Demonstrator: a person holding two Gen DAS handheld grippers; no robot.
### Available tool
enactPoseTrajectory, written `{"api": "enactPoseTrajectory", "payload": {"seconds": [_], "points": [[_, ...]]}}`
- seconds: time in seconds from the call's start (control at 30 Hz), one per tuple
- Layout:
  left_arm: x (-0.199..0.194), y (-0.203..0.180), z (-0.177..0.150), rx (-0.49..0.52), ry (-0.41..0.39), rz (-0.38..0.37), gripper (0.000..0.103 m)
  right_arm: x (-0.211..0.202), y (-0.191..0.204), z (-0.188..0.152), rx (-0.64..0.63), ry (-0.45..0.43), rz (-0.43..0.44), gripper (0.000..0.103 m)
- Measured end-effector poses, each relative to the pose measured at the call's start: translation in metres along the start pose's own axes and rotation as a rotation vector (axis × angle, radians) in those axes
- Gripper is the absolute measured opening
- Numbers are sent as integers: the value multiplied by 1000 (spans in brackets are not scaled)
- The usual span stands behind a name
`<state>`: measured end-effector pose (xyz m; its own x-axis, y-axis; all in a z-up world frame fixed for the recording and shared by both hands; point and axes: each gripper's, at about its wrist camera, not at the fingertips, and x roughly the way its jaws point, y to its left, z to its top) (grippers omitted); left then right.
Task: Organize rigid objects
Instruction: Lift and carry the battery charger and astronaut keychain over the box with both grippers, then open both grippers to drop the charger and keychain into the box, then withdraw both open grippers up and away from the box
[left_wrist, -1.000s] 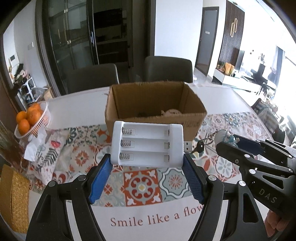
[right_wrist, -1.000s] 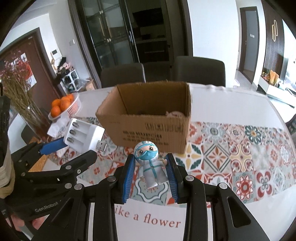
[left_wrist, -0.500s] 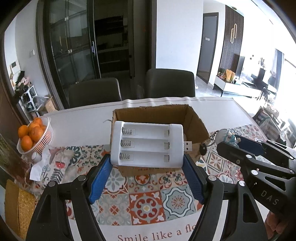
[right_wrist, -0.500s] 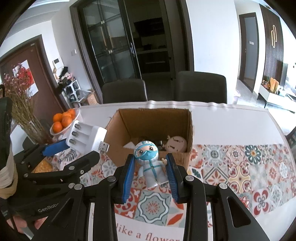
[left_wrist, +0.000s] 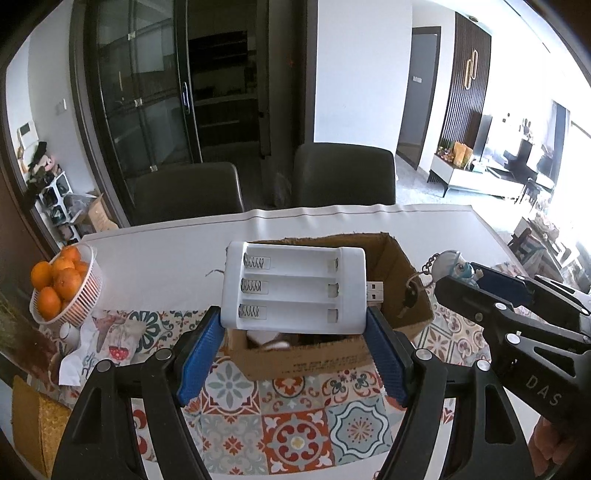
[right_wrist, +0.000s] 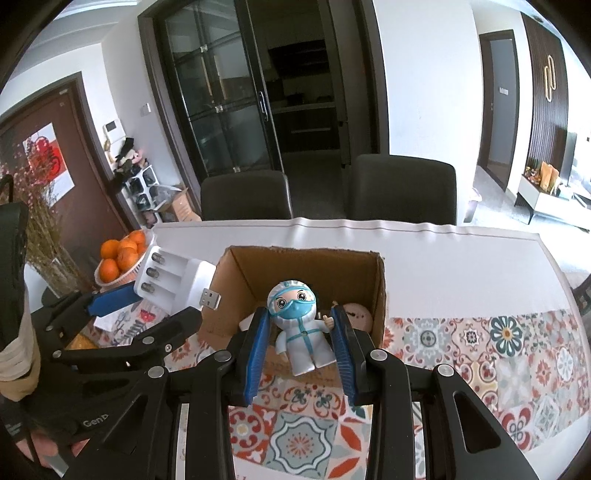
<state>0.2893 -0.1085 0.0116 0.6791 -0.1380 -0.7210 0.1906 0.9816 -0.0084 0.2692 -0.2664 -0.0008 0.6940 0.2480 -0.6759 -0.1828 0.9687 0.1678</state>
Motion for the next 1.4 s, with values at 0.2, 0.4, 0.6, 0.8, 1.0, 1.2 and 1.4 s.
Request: {"api": "enactPoseTrajectory", "payload": {"seconds": [0.2,0.4,0.6,0.8,1.0,1.2,1.4], "points": [[16,4,14,-7,23,-8,75,13,1,16,-7,6,-5,35],[35,12,27,-10,55,-9,75,31,1,30,-14,25,-8,35],[57,17,36,-4,95,-21,55,54,-2,39,-7,63,-9,35],[88,22,40,-23,170,-30,52,82,-9,40,11,121,-5,35],[103,27,38,-37,203,-7,51,105,-13,39,24,171,-11,35],[100,33,36,-43,196,29,51,112,-16,41,36,198,-59,44],[81,33,31,-49,160,45,55,99,-13,37,35,186,-83,44]]}}
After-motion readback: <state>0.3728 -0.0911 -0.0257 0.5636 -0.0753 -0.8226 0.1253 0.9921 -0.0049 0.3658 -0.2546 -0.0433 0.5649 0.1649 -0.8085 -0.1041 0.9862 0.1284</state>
